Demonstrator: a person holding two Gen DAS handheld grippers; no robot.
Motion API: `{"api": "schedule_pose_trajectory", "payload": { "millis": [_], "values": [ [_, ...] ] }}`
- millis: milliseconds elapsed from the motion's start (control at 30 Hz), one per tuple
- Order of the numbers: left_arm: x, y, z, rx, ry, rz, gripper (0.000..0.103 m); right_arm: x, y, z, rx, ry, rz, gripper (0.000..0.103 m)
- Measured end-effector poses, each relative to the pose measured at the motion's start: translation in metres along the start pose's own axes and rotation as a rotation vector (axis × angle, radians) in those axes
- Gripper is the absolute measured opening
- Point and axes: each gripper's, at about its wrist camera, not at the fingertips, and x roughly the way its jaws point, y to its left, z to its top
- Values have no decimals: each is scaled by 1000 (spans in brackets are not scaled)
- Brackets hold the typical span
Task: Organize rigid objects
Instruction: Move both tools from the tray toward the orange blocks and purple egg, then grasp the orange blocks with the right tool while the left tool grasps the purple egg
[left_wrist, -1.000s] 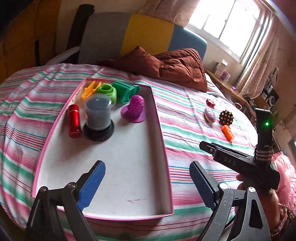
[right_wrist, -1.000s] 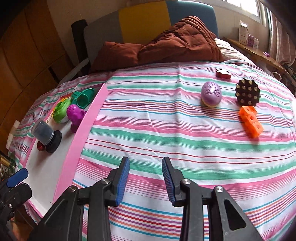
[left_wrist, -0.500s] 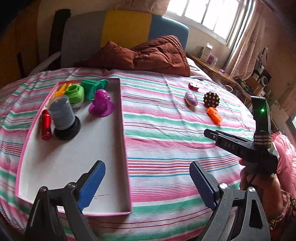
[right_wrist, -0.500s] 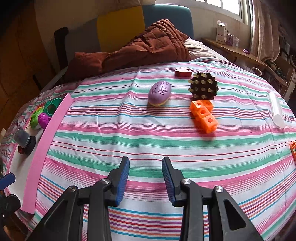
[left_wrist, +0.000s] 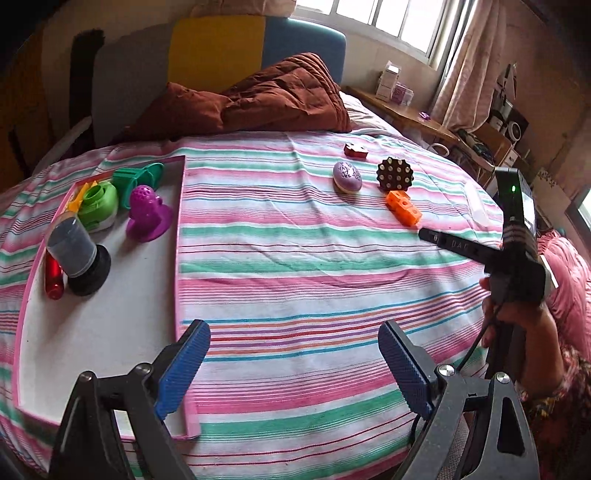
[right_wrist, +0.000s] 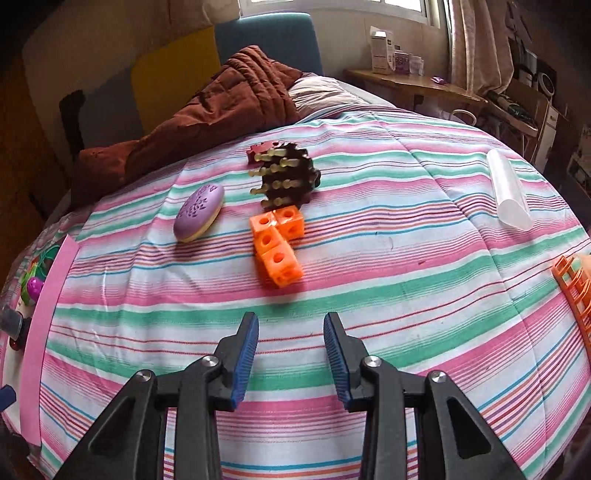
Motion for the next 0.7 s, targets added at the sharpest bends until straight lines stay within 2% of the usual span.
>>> {"api": "schedule_pose_trajectory", "payload": {
  "millis": [133,267,367,467,500,567,700],
  "values": [
    [5,-5,1,7,15,-2,93,4,-4,22,27,-35,26,41],
    [6,-12,2,22,19,-4,93,24,5,42,20,-20,53,41],
    [6,-15,3,31,21,-2,93,44,10,48,27,20,59,41],
    [7,-16,5,34,22,0,93,53,14,46,-2,6,65,41],
    [9,-16,6,35,23,1,93,53,17,44,-19,-4,55,39],
    [12,-18,10,37,26,1,93,51,18,43,-24,-13,74,29],
    [21,-23,21,45,24,-1,93,46,11,39,9,-14,103,27]
  ]
}}
